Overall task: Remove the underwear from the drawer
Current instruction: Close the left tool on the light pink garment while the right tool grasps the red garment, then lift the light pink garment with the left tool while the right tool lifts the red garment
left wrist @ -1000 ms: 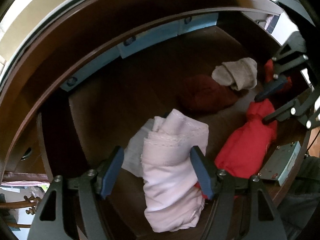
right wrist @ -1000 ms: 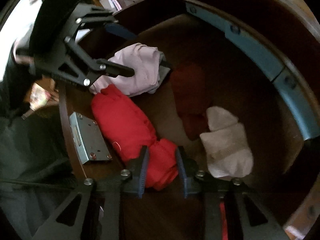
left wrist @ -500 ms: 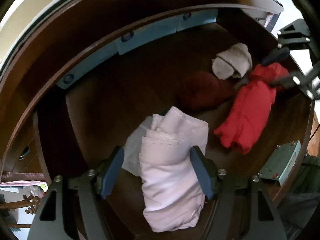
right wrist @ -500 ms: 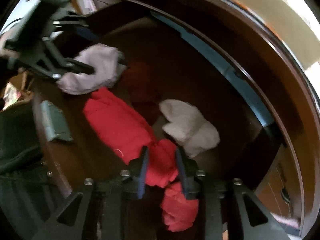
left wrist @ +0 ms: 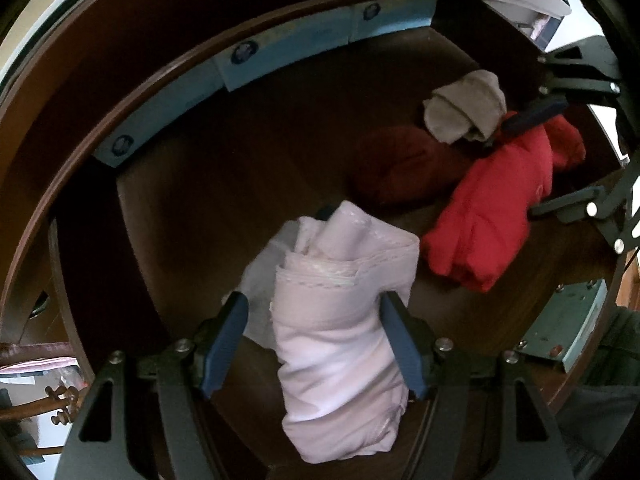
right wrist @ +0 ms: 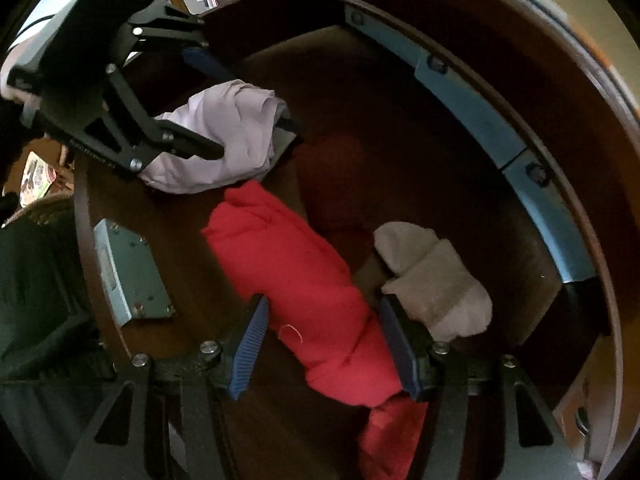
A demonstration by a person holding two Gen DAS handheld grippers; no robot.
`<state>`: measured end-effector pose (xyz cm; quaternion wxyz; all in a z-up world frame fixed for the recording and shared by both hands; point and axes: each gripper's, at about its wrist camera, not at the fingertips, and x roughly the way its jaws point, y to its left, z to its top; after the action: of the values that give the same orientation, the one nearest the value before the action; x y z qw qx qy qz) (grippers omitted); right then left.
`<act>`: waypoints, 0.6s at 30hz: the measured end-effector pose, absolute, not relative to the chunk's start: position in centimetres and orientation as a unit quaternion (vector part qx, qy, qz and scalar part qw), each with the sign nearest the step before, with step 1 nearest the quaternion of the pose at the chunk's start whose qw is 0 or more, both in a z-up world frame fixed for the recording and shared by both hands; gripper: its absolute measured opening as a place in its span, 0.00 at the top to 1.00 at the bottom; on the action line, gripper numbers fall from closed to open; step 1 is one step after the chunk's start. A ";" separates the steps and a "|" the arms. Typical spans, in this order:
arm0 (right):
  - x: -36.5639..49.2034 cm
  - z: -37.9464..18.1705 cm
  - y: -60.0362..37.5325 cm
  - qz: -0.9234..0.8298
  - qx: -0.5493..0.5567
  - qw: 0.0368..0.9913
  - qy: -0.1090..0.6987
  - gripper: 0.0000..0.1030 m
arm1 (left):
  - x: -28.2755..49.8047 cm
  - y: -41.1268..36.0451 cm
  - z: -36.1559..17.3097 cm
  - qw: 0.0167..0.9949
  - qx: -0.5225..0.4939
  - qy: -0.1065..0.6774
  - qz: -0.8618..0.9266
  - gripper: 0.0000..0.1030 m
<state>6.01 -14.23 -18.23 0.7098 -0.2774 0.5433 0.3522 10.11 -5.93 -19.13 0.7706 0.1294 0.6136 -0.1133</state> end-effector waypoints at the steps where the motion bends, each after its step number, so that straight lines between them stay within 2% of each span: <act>1: 6.2 -18.3 -14.2 0.354 -0.274 0.708 0.547 0.42 | 10.2 -5.9 -19.2 0.770 0.130 0.615 -0.114 0.33; 13: 9.5 -21.0 -12.9 0.392 -0.252 0.660 0.589 0.42 | 11.0 -6.5 -20.2 0.757 0.145 0.625 -0.124 0.33; 16: 10.0 -21.0 -13.9 0.394 -0.245 0.666 0.585 0.43 | 10.7 -6.5 -20.4 0.758 0.142 0.624 -0.126 0.47; 18: 9.9 -21.0 -14.0 0.399 -0.237 0.669 0.581 0.47 | 10.5 -6.6 -20.5 0.762 0.139 0.620 -0.126 0.52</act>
<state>9.92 -14.01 -21.02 0.6689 -0.2368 0.5808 0.3990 10.50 -6.61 -20.48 0.7615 0.1391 0.6203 -0.1263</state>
